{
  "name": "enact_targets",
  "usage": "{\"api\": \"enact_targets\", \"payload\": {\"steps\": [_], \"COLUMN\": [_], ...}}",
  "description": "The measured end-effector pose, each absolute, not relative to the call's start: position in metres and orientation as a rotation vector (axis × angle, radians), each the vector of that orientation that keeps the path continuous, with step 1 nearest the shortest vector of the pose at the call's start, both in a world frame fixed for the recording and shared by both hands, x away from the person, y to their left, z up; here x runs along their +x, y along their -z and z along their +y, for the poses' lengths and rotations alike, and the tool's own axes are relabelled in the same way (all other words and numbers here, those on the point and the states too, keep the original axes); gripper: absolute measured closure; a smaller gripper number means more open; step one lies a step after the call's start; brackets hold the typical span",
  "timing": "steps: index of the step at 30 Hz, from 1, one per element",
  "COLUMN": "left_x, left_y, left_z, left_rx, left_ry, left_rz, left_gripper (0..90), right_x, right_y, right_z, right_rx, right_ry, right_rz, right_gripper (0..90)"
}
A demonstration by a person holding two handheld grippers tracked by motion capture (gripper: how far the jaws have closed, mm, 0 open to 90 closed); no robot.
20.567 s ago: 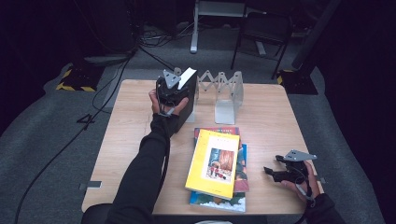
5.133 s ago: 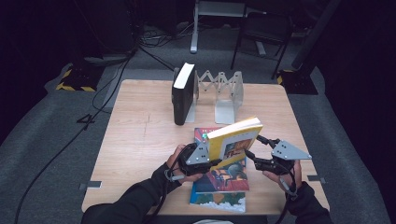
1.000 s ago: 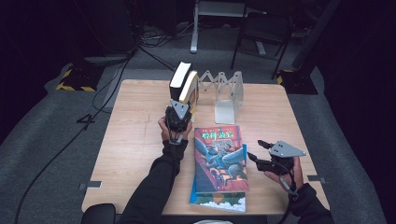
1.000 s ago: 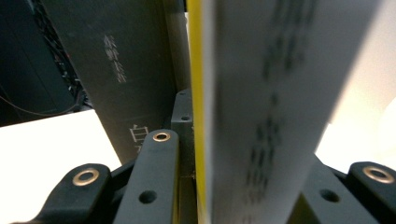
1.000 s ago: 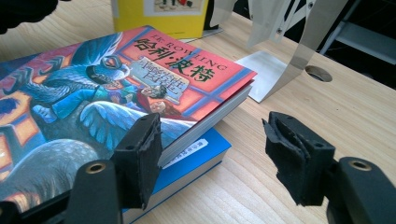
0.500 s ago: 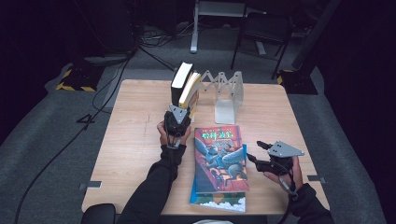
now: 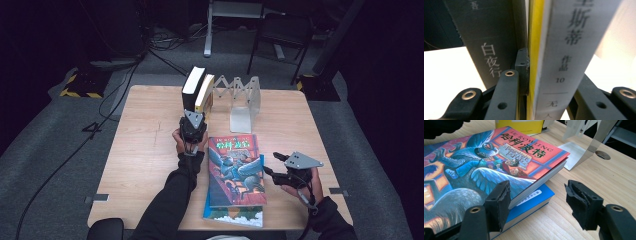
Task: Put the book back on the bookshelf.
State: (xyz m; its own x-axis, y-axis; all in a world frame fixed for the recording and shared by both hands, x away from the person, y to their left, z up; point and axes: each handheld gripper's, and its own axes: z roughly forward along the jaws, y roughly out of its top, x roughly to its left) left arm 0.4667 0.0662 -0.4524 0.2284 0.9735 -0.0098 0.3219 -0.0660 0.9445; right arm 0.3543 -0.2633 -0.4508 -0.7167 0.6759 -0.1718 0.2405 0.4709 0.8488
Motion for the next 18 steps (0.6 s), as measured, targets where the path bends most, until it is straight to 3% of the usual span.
{"api": "enact_targets", "payload": {"steps": [6, 8, 15, 18], "left_x": [0.464, 0.46, 0.445, 0.438], "left_y": [0.454, 0.456, 0.464, 0.471], "left_z": [0.07, 0.07, 0.078, 0.084], "left_rx": [1.56, 1.564, 1.652, 1.673], "left_ry": [-0.831, -0.819, -0.789, -0.767], "left_rz": [1.24, 1.226, 1.152, 1.153], "left_gripper": [70.6, 65.4, 59.2, 60.5], "right_x": [0.354, 0.353, 0.352, 0.352], "right_y": [0.451, 0.452, 0.453, 0.454], "right_z": [-0.264, -0.264, -0.269, -0.269], "right_rx": [0.763, 0.762, 0.769, 0.77], "right_ry": [-1.172, -1.17, -1.164, -1.16], "right_rz": [2.234, 2.238, 2.24, 2.246], "right_gripper": [36.1, 35.9, 35.8, 35.8]}}
